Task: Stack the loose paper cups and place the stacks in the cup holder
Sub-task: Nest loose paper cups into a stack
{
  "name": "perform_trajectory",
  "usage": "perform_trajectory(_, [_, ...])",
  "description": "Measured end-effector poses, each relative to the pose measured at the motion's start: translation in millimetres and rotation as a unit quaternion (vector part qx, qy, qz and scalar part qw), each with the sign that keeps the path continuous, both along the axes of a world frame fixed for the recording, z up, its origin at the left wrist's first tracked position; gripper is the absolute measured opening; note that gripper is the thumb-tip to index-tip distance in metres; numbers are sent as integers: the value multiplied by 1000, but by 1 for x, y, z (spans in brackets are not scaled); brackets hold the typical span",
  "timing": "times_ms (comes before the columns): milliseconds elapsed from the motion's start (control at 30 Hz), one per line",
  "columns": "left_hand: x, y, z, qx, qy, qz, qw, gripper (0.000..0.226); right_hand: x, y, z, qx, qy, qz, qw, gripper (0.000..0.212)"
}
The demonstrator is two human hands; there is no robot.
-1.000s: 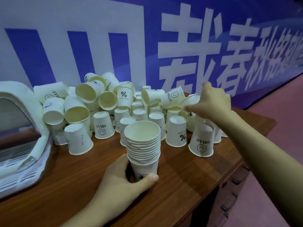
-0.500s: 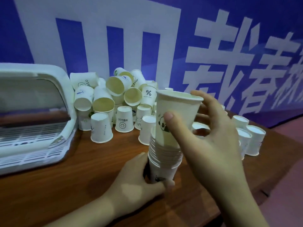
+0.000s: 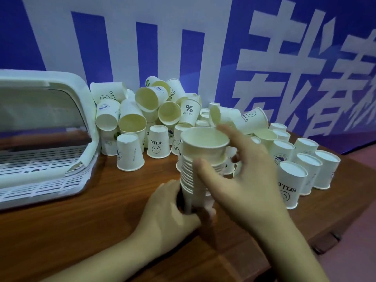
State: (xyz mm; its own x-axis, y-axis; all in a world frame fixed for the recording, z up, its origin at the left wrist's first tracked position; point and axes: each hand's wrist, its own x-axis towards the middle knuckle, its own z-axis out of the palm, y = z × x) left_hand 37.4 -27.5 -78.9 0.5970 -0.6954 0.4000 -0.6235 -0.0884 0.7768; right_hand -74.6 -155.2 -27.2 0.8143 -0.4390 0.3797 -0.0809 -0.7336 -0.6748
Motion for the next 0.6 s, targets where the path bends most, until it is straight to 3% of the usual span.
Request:
perform_trajectory(67, [10, 4, 2, 9, -5, 32, 999, 42, 23, 15, 13, -53, -135, -133, 980, 74])
perform_trajectory(133, [27, 9, 3, 23, -4, 65, 998, 42, 26, 39, 19, -44, -167, -113, 978, 76])
perform_trajectory(267, [52, 43, 9, 51, 36, 159, 985, 54, 76, 38, 6, -46, -119, 10, 992, 80])
perform_trajectory(400, [70, 83, 8, 68, 33, 229, 970, 65, 114, 13, 10, -142, -160, 176, 961, 58])
perform_trajectory(467, [77, 86, 10, 69, 38, 253, 964, 65, 136, 5, 13, -191, -217, 156, 945, 46])
perform_trajectory(533, [77, 85, 12, 77, 34, 259, 962, 63, 147, -2, 13, -232, -278, 70, 929, 36])
perform_trajectory(600, [76, 84, 9, 88, 22, 255, 963, 58, 144, -10, 16, -257, -273, -30, 927, 35])
